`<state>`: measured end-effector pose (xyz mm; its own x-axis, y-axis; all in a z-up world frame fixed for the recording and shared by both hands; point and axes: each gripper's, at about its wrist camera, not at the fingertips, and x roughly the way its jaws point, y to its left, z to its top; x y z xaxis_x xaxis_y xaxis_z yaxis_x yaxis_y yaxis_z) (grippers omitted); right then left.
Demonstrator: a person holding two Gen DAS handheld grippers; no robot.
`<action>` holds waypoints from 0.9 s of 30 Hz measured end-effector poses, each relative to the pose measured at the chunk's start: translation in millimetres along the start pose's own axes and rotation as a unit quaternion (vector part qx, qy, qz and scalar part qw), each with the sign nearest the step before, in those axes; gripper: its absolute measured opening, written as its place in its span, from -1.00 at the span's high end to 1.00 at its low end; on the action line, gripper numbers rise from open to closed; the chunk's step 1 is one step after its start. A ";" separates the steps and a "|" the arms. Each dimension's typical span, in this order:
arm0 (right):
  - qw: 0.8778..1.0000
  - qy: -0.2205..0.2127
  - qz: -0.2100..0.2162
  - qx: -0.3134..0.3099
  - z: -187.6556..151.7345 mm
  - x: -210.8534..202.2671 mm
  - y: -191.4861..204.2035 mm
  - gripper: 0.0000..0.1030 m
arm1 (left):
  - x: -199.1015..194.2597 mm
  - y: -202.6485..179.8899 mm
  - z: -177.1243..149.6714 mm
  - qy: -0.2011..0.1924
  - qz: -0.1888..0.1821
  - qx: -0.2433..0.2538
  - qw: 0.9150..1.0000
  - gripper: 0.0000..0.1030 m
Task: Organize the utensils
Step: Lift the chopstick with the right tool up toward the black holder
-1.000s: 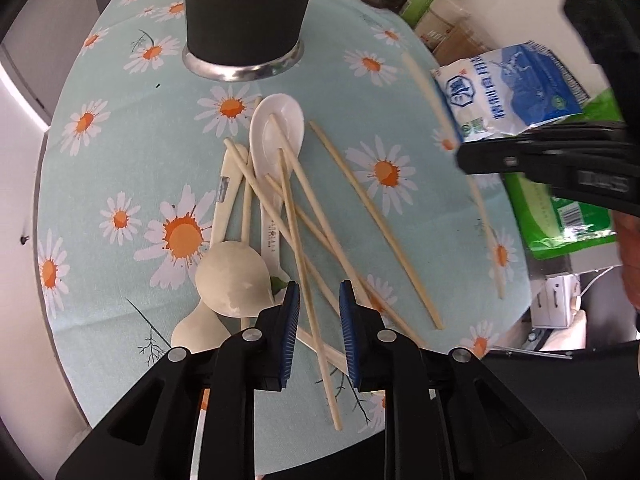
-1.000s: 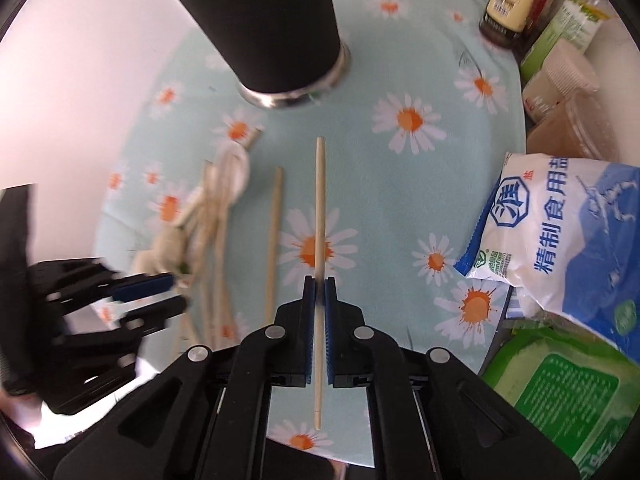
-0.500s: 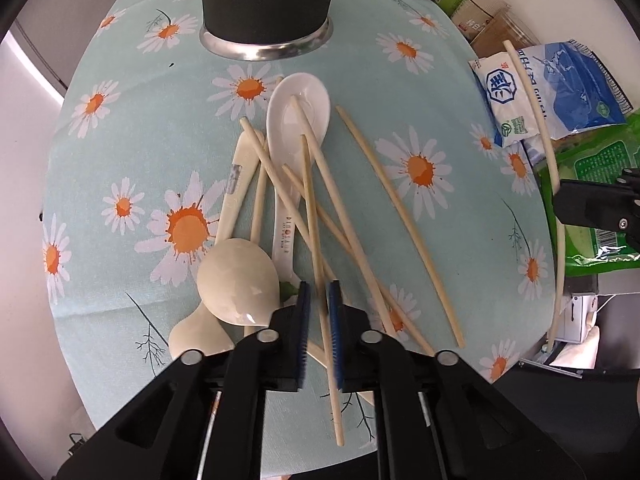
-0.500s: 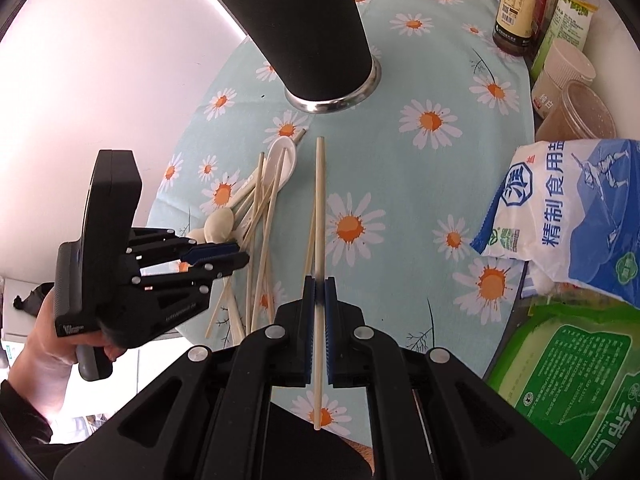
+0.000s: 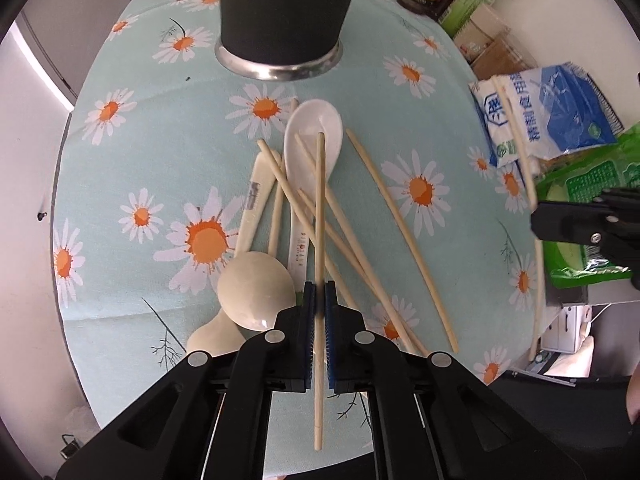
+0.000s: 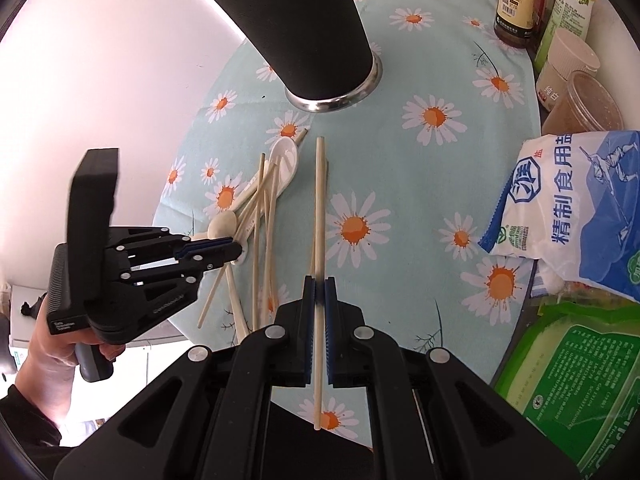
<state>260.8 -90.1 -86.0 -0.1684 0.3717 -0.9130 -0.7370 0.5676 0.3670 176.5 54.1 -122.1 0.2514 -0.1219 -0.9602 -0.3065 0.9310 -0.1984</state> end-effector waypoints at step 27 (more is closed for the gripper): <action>0.988 -0.137 0.059 0.028 46.3 -11.0 66.8 0.89 | -114.4 61.8 25.0 -0.207 -0.125 0.035 0.970 0.93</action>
<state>243.7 -22.3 -43.1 -0.0606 0.6185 -0.7835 -0.6845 0.5455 0.4836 151.8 134.2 -19.7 0.6609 -0.2125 -0.7197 -0.1290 0.9126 -0.3879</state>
